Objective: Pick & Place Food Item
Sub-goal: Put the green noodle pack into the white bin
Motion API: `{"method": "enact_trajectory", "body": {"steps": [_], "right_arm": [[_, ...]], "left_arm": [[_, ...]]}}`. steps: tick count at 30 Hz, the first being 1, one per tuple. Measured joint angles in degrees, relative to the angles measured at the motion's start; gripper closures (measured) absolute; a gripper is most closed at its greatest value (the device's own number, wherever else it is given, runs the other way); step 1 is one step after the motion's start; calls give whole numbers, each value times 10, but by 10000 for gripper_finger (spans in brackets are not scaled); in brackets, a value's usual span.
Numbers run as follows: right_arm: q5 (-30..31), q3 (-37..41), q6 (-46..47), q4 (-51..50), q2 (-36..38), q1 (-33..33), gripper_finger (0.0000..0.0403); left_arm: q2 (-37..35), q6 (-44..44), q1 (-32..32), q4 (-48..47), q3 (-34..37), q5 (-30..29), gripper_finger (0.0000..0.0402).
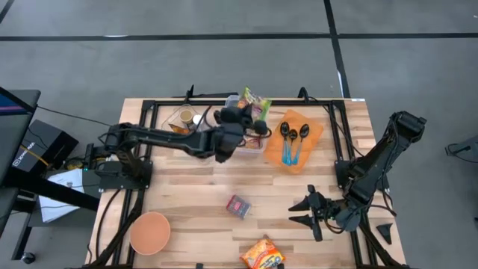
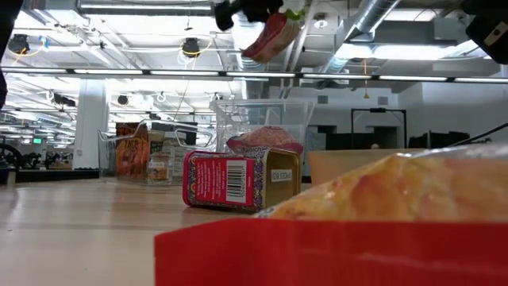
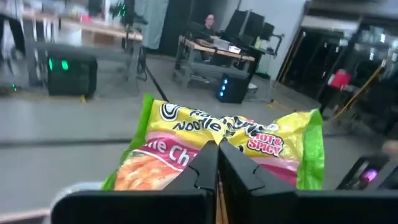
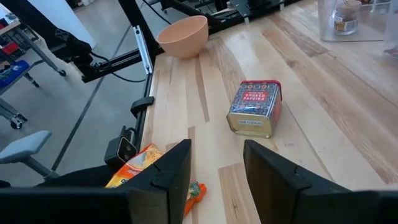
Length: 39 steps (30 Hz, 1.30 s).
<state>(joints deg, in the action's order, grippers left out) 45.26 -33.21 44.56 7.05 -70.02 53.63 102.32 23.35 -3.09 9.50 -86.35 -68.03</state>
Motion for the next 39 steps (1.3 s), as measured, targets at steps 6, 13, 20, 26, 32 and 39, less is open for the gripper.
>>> {"method": "enact_trajectory", "body": {"steps": [6,13,20,26,32,39], "right_arm": [[-2,0,0,-2,0,0,259],[-2,0,-2,-2,0,0,259],[-2,0,0,-2,0,-1,259],[-2,0,-1,-7,0,-1,259],[-2,0,-1,-8,0,-1,259],[-2,0,-4,-8,0,-1,259]], "left_arm": [[0,125,34,-70,0,39,401],[15,153,37,-116,0,22,401],[63,186,37,-122,0,1,401],[90,207,51,-128,1,-7,401],[103,254,61,-153,16,-10,401],[102,256,79,-118,45,-5,401]]}}
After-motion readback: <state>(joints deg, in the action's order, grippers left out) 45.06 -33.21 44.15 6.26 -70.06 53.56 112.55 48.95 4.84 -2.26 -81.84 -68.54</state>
